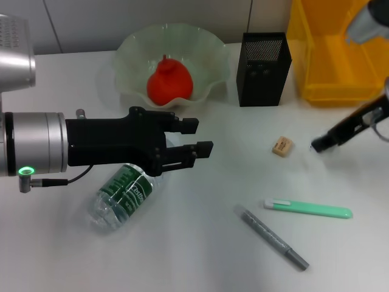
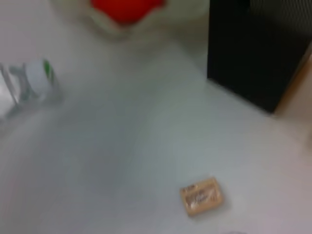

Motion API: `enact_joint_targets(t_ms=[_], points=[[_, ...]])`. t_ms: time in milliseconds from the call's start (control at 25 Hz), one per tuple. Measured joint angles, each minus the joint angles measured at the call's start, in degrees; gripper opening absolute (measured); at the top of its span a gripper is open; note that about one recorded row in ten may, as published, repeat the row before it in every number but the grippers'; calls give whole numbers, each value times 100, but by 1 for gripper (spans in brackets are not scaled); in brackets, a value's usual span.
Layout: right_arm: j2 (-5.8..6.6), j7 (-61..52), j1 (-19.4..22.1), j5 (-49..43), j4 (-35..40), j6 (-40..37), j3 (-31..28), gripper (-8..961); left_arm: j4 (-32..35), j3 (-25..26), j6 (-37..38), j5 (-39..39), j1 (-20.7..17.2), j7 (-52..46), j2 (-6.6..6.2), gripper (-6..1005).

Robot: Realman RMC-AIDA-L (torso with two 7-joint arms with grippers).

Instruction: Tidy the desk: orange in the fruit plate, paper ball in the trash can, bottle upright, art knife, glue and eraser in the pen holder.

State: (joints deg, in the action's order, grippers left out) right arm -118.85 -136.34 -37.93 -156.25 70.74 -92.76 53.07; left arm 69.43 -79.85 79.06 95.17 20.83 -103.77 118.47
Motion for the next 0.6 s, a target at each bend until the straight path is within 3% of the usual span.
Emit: enact_joint_targets(t_ms=[160,320,520,600], points=[[6,-113,110,66,728,-31,-9,306,-3,23,0,0,-23,1,0,497],[45,-178,130,31,960,283,-51,306,-8,23,1,1,-23,22,1,498],[51,-136,95,-1,885,1601,-92,305,-10,22,-6,2,-16,32,5,498],[47,-122,86,-6,826,1756,-87,305,-35,22,-6,2,-19,32,8,497]])
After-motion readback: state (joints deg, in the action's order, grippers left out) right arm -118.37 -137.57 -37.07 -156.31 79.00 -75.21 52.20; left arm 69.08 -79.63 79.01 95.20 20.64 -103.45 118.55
